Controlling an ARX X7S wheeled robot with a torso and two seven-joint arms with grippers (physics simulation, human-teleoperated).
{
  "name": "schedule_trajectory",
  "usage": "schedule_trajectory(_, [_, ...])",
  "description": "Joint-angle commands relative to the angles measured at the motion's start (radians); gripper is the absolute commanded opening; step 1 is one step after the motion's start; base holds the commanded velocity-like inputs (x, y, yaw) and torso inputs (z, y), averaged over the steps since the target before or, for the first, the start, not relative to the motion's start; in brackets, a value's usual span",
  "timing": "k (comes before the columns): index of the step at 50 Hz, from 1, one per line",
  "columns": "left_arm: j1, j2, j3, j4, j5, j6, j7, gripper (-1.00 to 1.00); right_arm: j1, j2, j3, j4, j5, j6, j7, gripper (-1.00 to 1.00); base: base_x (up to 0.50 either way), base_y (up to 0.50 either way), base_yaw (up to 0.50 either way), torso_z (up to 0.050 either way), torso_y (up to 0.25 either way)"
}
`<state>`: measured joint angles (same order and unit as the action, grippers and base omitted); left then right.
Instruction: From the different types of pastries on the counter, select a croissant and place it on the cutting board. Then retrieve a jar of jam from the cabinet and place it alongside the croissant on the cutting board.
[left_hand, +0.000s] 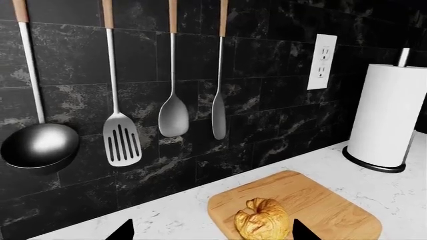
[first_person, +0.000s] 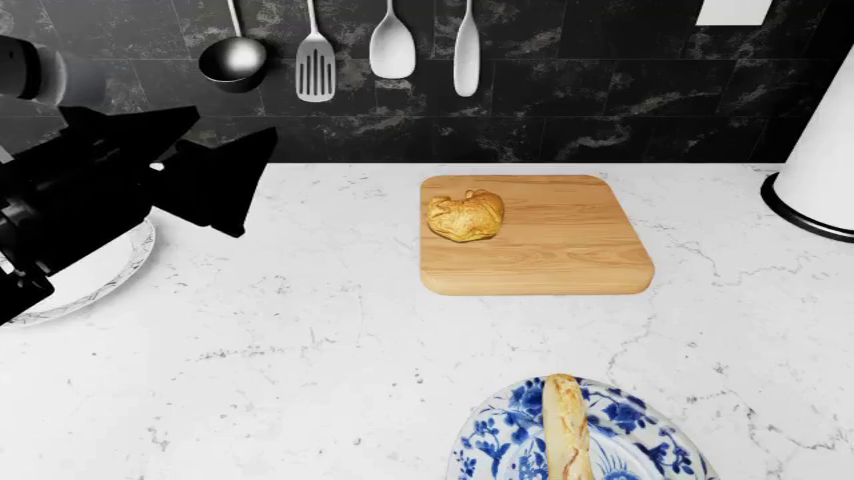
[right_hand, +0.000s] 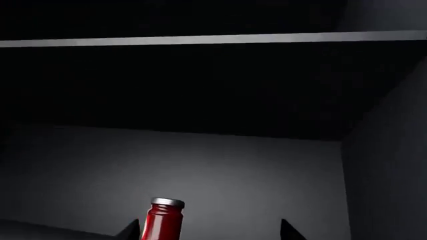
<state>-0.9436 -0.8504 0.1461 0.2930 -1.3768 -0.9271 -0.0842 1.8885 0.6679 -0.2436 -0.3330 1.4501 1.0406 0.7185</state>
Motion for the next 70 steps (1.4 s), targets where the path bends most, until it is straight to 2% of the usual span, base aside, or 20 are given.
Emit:
schedule_trajectory(1, [0.000,-0.003,0.001,-0.001,-0.001,0.001,0.000,1.00,0.153,-0.073,-0.065,0.190,-0.094,-0.005,-0.106,1.00,0.00,0.00,0.00,0.000,0.000])
schedule_trajectory(16, [0.031,-0.010,-0.013,-0.005,-0.004,0.018,0.002,1.00,0.351,-0.222,-0.181,0.566,-0.247,-0.046,-0.298,1.00,0.00,0.00,0.00,0.000,0.000])
schedule_trajectory(23, [0.029,-0.015,-0.022,0.000,-0.019,0.016,-0.013,1.00,0.463,-0.302,-0.243,0.778,-0.392,-0.139,-0.430,1.00,0.00,0.00,0.00,0.000,0.000])
schedule_trajectory(31, [0.044,-0.019,-0.022,0.003,-0.017,0.020,-0.010,1.00,0.468,-0.515,0.081,0.902,-0.946,0.007,-0.731,1.00,0.00,0.00,0.00,0.000,0.000])
schedule_trajectory(35, [0.054,-0.023,-0.022,0.002,-0.013,0.023,-0.005,1.00,0.468,-0.583,0.184,0.941,-1.181,0.025,-0.861,1.00,0.00,0.00,0.00,0.000,0.000])
schedule_trajectory(38, [0.061,-0.022,-0.023,-0.003,-0.011,0.027,-0.006,1.00,0.468,-0.613,0.229,0.972,-1.279,0.024,-0.912,1.00,0.00,0.00,0.00,0.000,0.000])
schedule_trajectory(46, [0.062,-0.018,-0.017,-0.011,-0.004,0.031,0.001,1.00,0.468,-0.636,0.249,1.046,-1.346,0.029,-0.934,1.00,0.00,0.00,0.00,0.000,0.000])
schedule_trajectory(70, [0.055,-0.020,-0.016,-0.006,-0.011,0.032,0.000,1.00,0.468,-0.624,0.264,1.111,-1.213,0.119,-0.840,1.00,0.00,0.00,0.00,0.000,0.000])
